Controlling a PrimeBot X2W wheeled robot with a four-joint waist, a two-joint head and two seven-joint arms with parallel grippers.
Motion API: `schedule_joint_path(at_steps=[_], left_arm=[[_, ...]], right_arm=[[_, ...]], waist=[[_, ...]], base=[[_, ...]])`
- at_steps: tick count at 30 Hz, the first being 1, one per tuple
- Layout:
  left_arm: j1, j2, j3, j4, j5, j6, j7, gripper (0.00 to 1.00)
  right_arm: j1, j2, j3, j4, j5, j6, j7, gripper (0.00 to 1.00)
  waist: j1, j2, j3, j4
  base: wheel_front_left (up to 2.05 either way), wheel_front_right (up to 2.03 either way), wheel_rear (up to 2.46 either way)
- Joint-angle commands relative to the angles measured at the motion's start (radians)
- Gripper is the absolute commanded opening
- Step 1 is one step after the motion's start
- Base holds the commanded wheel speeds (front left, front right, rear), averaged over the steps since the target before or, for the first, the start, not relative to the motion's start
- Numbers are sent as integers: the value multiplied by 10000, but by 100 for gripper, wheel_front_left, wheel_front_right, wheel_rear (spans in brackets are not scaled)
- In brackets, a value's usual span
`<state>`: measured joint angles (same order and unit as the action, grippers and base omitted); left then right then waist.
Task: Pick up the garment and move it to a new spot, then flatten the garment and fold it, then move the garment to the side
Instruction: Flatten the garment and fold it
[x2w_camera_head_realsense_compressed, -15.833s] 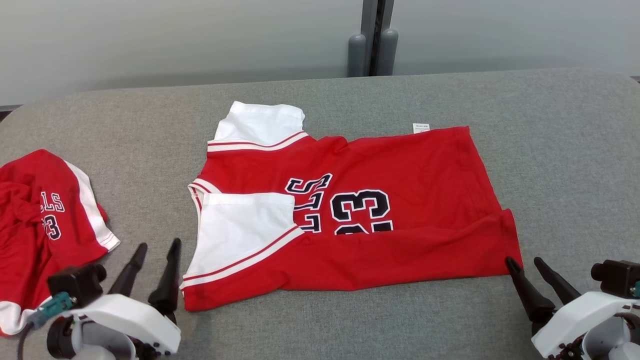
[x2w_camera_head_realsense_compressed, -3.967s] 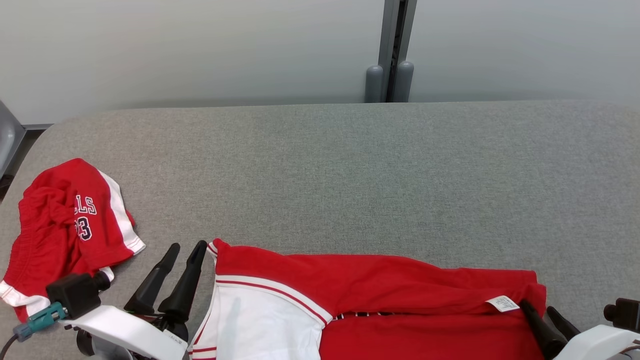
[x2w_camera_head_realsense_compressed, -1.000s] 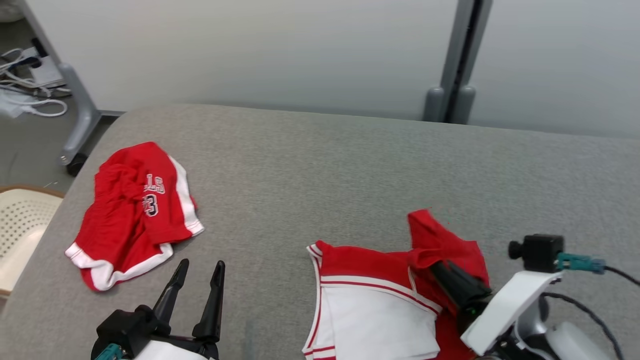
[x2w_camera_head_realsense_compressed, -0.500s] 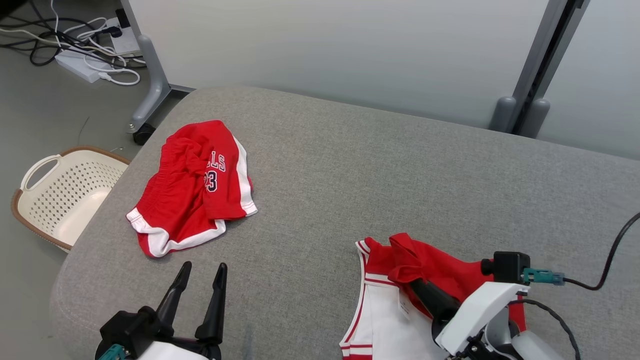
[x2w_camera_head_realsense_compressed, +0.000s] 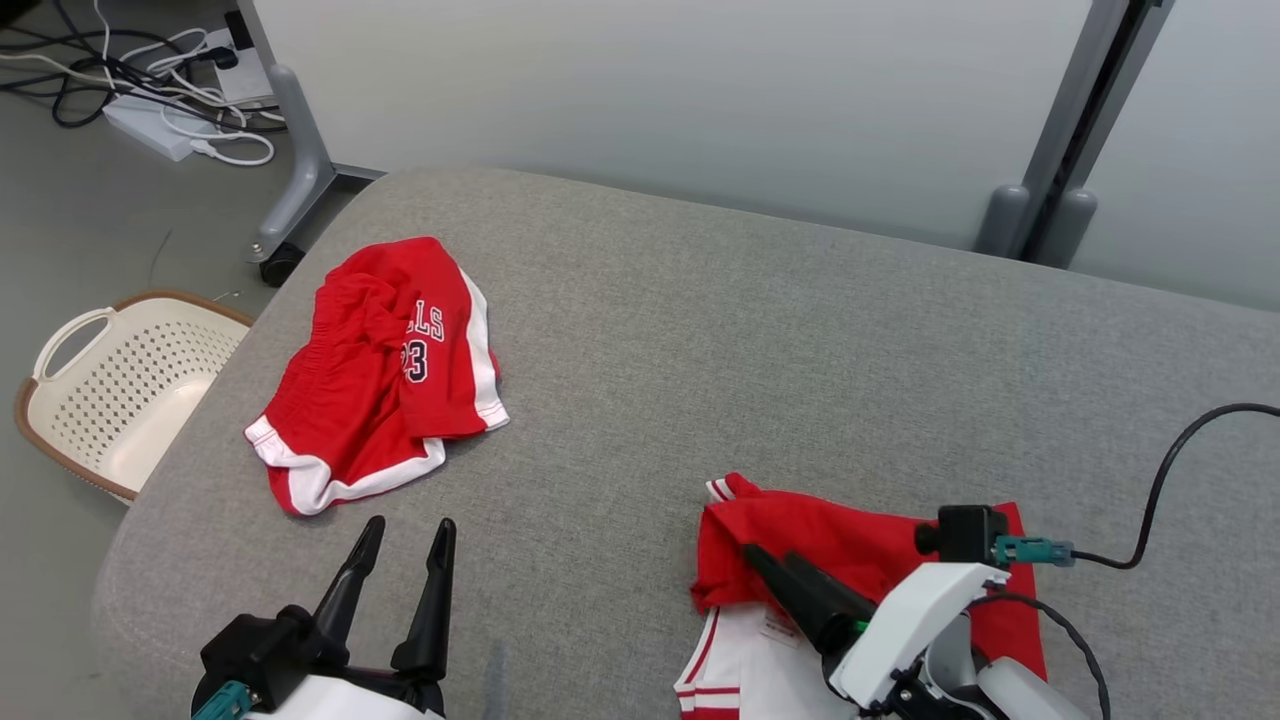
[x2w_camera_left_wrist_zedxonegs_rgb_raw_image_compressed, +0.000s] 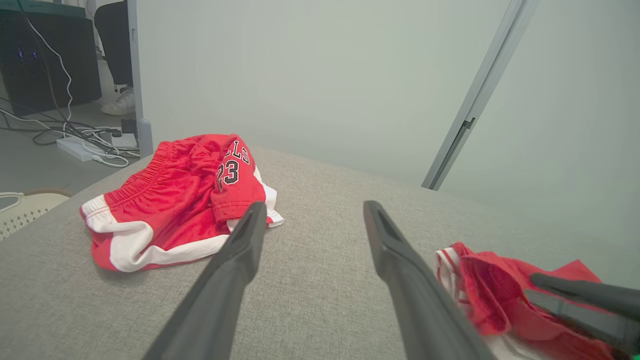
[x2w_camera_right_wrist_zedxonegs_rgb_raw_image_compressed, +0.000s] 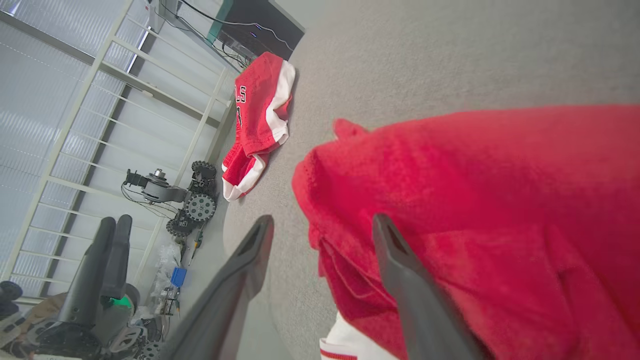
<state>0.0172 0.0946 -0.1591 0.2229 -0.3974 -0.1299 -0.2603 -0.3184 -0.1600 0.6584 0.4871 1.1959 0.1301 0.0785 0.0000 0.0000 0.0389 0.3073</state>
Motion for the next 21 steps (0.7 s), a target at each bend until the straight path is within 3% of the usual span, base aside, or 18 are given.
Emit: schedule_joint_path(at_steps=[1, 3, 8, 16, 21], left_arm=[[-64, 74, 47, -14, 0, -13, -51, 100], [-68, 77, 43, -10, 0, -13, -51, 100], [-87, 81, 78, -79, 47, -13, -51, 100], [51, 76, 95, -103, 127, -13, -51, 100], [53, 80, 20, -98, 103, -13, -51, 100]], right_arm=[[-130, -10, 110, -274, 267, 13, -57, 100], [-155, -33, 146, -491, 403, 13, -79, 100], [-127, -788, -204, -1972, 1040, 12, -653, 100], [309, -2213, -941, -2093, 444, 12, -1365, 100], [666, -2310, -931, -1903, 161, 12, -1033, 100]], waist=[[0, 0, -16, -106], [0, 0, -13, -158], [0, 0, -25, -521], [0, 0, -140, -811], [0, 0, -137, -813]], base=[[0, 0, 0], [0, 0, 0], [0, 0, 0], [0, 0, 0], [0, 0, 0]])
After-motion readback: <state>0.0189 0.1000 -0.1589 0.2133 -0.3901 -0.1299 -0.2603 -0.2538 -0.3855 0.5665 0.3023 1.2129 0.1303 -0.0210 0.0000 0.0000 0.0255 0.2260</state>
